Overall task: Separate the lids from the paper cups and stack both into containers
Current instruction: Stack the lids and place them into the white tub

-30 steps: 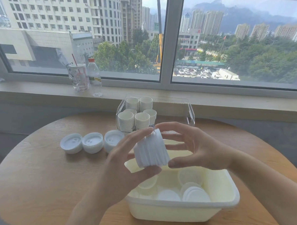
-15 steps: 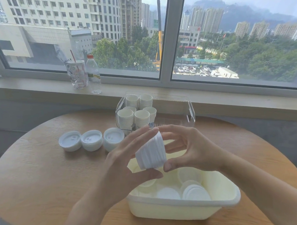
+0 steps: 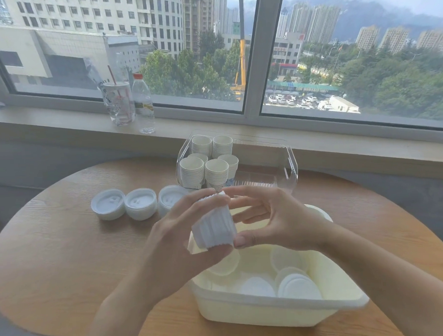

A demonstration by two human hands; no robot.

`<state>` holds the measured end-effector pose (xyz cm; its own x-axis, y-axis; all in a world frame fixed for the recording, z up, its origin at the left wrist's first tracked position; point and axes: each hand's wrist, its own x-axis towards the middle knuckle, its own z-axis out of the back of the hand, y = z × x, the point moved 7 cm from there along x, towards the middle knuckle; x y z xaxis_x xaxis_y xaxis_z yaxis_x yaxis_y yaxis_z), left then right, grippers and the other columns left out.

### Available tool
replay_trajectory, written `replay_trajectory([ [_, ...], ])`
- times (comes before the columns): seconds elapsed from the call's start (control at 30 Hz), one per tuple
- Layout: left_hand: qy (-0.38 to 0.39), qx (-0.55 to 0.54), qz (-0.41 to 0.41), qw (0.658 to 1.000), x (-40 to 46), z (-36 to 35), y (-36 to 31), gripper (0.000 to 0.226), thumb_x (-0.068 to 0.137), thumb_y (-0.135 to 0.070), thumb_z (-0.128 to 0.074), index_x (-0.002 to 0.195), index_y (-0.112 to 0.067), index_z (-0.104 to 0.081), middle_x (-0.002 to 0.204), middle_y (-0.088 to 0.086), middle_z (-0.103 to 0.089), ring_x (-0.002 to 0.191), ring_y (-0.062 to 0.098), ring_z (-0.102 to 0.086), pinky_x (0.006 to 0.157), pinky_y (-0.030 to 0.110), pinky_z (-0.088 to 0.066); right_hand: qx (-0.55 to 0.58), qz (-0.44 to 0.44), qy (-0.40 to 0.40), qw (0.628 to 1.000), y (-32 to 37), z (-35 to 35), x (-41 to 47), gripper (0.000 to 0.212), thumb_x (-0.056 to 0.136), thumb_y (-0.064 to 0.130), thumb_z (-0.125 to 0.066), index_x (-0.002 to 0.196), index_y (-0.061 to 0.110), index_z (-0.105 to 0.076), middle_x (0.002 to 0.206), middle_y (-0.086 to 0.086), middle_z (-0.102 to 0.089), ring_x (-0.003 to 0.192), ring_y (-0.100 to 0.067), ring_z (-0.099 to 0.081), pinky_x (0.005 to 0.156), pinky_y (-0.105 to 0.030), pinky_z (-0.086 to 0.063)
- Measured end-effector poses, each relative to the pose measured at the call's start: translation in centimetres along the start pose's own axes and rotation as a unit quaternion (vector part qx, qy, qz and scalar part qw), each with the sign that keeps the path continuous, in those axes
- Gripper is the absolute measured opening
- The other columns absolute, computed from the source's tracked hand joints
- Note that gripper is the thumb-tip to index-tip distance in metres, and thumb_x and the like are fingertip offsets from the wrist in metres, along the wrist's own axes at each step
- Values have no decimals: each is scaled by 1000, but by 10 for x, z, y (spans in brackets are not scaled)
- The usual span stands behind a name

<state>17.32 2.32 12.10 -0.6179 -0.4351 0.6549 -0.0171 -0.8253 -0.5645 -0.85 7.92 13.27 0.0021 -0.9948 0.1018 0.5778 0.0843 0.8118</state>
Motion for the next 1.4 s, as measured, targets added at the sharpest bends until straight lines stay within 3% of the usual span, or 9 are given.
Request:
replay_trajectory([
  [0.17,-30,23,34,999,-8,21,16,66,81,-50,-77,143,-43,-55,149,-11,-55,139,13,-52,101,44,-54,-154,-30,75,985,-16,-14,10,92,71,47,-95,151,41,-49,141,20,-61,122,5,-60,107,-29,-51],
  [0.27,-36,19,38,998,-12,28,20,67,81,-46,-79,143,-41,-55,149,-9,-55,140,16,-52,96,47,-57,-333,-31,164,928,-32,-36,20,92,75,57,-87,153,46,-41,149,21,-52,132,-6,-51,112,-33,-41],
  [0.37,-46,22,46,998,-18,32,25,73,78,-38,-85,144,-43,-54,149,-14,-54,139,11,-51,93,38,-57,-400,-18,209,892,-51,-57,32,93,75,56,-86,154,42,-41,157,15,-45,142,-15,-44,118,-40,-35],
  [0.53,-59,21,45,997,-25,38,29,72,79,-38,-85,144,-39,-56,149,-15,-54,140,8,-49,94,19,-53,-436,-23,244,866,-71,-77,41,92,77,53,-86,156,42,-39,159,15,-45,143,-16,-44,114,-40,-38],
  [0.8,-59,13,60,996,-29,40,36,73,77,-36,-85,145,-36,-56,149,-16,-54,141,7,-48,95,13,-49,-409,-48,236,880,-85,-79,42,91,73,58,-88,150,46,-41,134,17,-58,119,-13,-56,98,-33,-44],
  [0.97,-59,12,62,996,-29,40,38,73,78,-38,-85,145,-39,-56,149,-18,-54,140,6,-48,93,12,-49,-421,-33,232,876,-83,-80,41,99,73,55,-87,156,47,-33,153,18,-46,129,-14,-52,102,-31,-38],
  [1.17,-61,2,59,996,-30,40,37,73,77,-35,-85,145,-35,-57,148,-16,-55,140,7,-49,94,14,-51,-408,-49,244,878,-82,-80,41,96,73,58,-88,153,49,-36,139,19,-56,90,-6,-45,83,-27,-33],
  [1.3,-59,2,61,996,-30,41,37,72,78,-35,-85,145,-33,-58,148,-15,-55,140,8,-50,95,14,-50,-405,-46,246,879,-78,-79,39,103,73,53,-89,158,49,-29,152,19,-45,94,-5,-47,89,-29,-37],
  [1.4,-60,4,58,996,-30,41,36,73,78,-36,-85,145,-34,-57,148,-15,-55,140,9,-50,92,16,-53,-413,-54,247,875,-81,-79,39,106,73,51,-89,159,48,-27,153,14,-47,121,-17,-57,103,-35,-41],
])
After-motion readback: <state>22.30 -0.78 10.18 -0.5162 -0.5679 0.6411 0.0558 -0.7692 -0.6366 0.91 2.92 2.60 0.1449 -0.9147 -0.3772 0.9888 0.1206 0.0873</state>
